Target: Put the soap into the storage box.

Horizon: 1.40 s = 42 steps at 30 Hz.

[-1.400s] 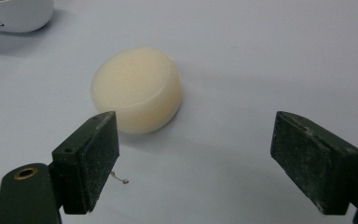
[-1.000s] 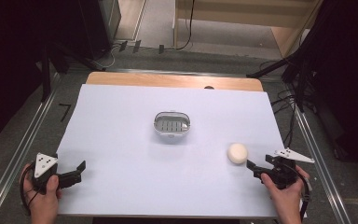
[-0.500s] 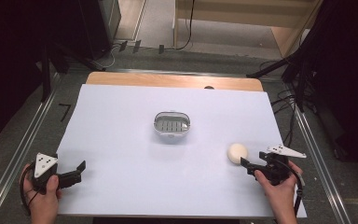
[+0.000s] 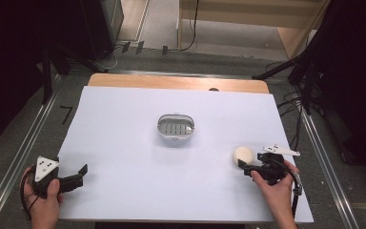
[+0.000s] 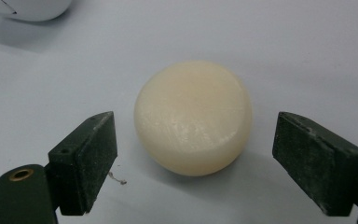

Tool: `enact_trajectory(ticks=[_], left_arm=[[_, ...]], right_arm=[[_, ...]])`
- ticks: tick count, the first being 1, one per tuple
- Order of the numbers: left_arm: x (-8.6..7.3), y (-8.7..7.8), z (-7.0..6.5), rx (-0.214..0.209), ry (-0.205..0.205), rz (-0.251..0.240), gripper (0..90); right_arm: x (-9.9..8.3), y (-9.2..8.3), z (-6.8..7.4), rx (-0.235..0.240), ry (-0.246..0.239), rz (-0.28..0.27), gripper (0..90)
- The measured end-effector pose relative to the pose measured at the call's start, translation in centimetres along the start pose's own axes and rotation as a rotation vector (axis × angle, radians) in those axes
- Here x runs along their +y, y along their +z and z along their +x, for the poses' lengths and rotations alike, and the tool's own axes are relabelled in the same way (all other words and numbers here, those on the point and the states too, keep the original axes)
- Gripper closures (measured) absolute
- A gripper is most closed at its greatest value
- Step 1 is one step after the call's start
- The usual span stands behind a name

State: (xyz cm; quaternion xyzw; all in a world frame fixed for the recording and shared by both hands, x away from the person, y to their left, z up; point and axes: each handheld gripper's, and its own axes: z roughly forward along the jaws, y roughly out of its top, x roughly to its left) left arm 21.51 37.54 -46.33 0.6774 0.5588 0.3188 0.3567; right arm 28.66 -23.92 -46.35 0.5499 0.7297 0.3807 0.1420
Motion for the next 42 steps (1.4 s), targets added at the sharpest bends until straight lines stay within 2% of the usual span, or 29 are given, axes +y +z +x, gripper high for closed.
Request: enact_trajectory(ticks=[5, 9, 13, 20, 32, 39, 42], left_arm=[[0.0, 0.0, 0.0, 0.0, 0.0, 0.001, 0.3], [0.0, 0.0, 0.0, -0.001, 0.0, 0.001, 0.4], [0.0, 0.0, 0.0, -0.001, 0.0, -0.002, 0.4], [0.0, 0.0, 0.0, -0.004, -0.001, -0.001, 0.3], [0.0, 0.1, 0.0, -0.002, -0.001, 0.002, 0.4], [0.0, 0.0, 0.0, -0.001, 0.0, 0.002, 0.4], [0.0, 0.0, 0.0, -0.002, 0.0, 0.001, 0.4]], right_arm=[[0.2, 0.6, 0.2, -0.016, 0.009, 0.012, 14.6], [0.4, 1.2, 0.2, -0.051, 0.014, 0.029, 15.0], [0.5, 1.8, 0.3, -0.054, 0.031, 0.04, 14.8], [0.5, 2.5, 0.7, -0.081, 0.028, 0.05, 17.1], [0.3, 3.1, 1.2, -0.121, 0.01, 0.047, 19.8], [0.2, 3.3, 1.7, -0.142, -0.01, 0.035, 24.4], [0.2, 3.3, 1.7, -0.133, -0.028, 0.036, 24.7]])
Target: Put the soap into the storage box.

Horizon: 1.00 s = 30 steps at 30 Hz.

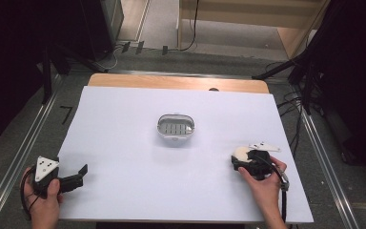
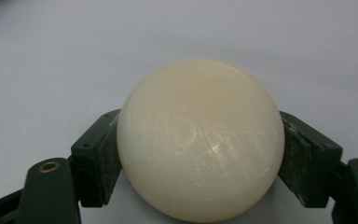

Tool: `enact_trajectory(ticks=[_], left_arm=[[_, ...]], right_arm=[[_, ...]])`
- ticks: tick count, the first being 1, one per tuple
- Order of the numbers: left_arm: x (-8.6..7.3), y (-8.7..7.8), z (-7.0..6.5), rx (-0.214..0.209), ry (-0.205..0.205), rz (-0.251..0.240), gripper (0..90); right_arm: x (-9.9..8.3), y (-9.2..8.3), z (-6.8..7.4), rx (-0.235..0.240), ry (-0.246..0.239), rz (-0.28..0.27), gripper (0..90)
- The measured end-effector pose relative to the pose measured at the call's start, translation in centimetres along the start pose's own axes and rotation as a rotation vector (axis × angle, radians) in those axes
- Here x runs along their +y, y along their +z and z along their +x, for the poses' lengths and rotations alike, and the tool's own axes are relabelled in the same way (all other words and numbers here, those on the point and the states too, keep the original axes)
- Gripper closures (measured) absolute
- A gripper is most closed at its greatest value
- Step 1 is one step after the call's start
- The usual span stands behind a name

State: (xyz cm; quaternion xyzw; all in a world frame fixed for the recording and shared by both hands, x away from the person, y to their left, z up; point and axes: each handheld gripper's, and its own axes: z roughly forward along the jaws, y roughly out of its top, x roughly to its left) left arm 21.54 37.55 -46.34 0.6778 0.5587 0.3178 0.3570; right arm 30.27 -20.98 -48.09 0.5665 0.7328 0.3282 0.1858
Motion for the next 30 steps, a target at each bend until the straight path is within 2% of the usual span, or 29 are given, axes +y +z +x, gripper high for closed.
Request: enact_trajectory(ticks=[3, 10, 18, 30], left_arm=[[0.0, 0.0, 0.0, -0.001, -0.002, 0.0, 0.3], [0.0, 0.0, 0.0, 0.001, 0.0, 0.001, 0.4], [0.0, 0.0, 0.0, 0.001, -0.001, 0.001, 0.4], [0.0, 0.0, 0.0, 0.0, 0.0, 0.001, 0.4]], right_arm=[[0.1, 0.0, 0.0, 0.017, -0.007, 0.007, 24.9], [0.2, -0.1, 0.2, 0.015, -0.034, 0.012, 25.0], [1.0, -0.7, 0.5, 0.035, -0.039, 0.005, 25.1], [2.4, -0.5, 1.7, 0.066, -0.068, 0.014, 25.1]])
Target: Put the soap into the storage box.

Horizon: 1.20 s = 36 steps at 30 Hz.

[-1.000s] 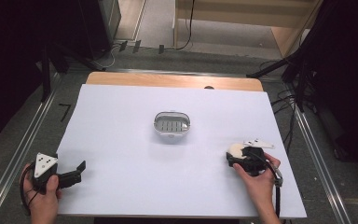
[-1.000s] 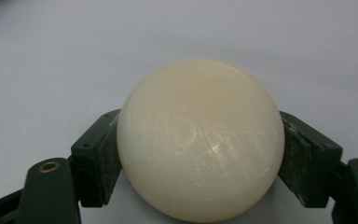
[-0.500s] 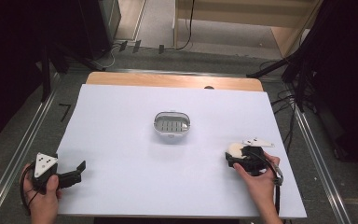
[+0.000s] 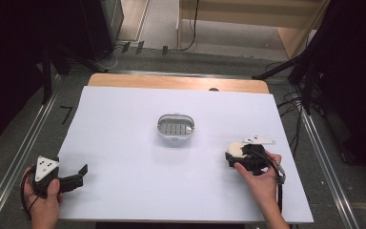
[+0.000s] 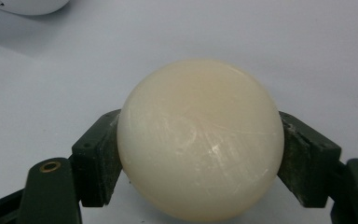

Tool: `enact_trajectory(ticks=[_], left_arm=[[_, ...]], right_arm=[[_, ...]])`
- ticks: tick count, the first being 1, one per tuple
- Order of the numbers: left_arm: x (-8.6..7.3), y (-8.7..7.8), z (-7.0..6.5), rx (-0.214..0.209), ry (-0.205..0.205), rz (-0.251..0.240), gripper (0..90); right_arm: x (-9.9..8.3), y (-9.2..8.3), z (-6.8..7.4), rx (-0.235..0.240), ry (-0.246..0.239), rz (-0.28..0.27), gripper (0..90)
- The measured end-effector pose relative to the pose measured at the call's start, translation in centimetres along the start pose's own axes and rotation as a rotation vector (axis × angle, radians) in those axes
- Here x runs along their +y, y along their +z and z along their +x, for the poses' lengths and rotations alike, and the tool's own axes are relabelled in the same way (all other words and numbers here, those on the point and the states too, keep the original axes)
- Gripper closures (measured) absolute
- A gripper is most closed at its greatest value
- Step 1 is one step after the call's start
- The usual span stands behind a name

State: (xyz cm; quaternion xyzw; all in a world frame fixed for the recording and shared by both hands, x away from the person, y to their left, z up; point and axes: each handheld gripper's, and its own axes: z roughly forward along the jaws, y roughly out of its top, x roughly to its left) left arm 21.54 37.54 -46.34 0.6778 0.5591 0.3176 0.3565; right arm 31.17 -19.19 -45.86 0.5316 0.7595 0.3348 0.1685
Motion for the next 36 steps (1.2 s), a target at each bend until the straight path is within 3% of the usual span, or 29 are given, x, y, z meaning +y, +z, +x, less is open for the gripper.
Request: enact_trajectory(ticks=[36], left_arm=[[0.0, 0.0, 0.1, -0.003, -0.005, -0.005, 0.4]], right_arm=[[3.8, 1.4, 3.0, 0.061, -0.031, -0.002, 25.1]])
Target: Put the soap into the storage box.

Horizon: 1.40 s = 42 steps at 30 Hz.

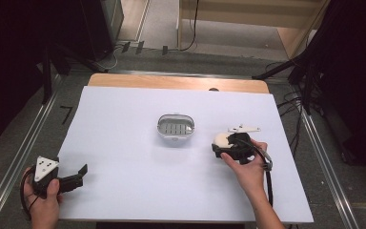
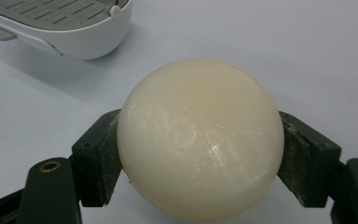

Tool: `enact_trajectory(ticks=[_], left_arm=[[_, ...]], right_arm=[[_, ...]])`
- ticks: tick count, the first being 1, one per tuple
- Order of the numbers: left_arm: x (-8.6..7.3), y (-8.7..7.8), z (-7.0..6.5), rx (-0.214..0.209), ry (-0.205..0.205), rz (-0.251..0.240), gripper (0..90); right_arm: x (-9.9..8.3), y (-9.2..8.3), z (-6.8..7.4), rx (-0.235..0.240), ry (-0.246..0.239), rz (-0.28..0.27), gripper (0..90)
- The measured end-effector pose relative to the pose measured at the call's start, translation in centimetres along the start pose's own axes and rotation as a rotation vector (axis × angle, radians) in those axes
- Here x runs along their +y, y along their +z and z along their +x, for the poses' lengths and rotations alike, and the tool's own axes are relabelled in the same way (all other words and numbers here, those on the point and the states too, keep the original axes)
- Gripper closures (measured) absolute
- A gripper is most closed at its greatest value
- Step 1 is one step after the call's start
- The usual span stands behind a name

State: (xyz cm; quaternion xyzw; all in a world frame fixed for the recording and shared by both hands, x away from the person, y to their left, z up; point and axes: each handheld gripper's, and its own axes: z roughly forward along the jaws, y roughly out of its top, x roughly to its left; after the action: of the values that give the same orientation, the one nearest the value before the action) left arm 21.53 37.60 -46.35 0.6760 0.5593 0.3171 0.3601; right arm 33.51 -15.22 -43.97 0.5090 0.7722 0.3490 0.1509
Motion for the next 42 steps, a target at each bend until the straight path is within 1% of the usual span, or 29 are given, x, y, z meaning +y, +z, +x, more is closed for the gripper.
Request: enact_trajectory(ticks=[4, 7, 12, 15, 21, 27, 31, 42], left_arm=[[0.0, 0.0, 0.0, 0.0, 0.0, -0.003, 0.4], [0.0, 0.0, 0.0, -0.002, -0.003, -0.002, 0.4], [0.0, 0.0, 0.0, -0.001, -0.003, -0.002, 0.3], [0.0, 0.0, 0.0, -0.003, -0.004, -0.002, 0.4], [0.0, 0.0, 0.0, -0.004, -0.003, -0.001, 0.4], [0.0, 0.0, 0.0, -0.004, -0.002, -0.001, 0.4], [0.0, 0.0, 0.0, -0.004, -0.002, -0.001, 0.4], [0.0, 0.0, 0.1, -0.007, -0.003, -0.002, 0.4]], right_arm=[[0.4, 0.1, 0.4, 0.008, -0.006, -0.002, 25.1], [0.9, 0.0, 0.8, 0.014, -0.02, -0.004, 25.1], [1.4, 0.2, 1.2, 0.024, -0.016, -0.01, 25.1], [1.7, 0.4, 1.5, 0.024, -0.019, -0.002, 25.1], [2.3, 0.6, 2.0, 0.037, -0.028, -0.006, 25.1], [2.6, 0.8, 2.4, 0.045, -0.034, -0.002, 25.0], [2.9, 0.8, 2.8, 0.038, -0.045, -0.003, 25.0], [3.7, 1.1, 3.6, 0.057, -0.055, -0.008, 25.1]])
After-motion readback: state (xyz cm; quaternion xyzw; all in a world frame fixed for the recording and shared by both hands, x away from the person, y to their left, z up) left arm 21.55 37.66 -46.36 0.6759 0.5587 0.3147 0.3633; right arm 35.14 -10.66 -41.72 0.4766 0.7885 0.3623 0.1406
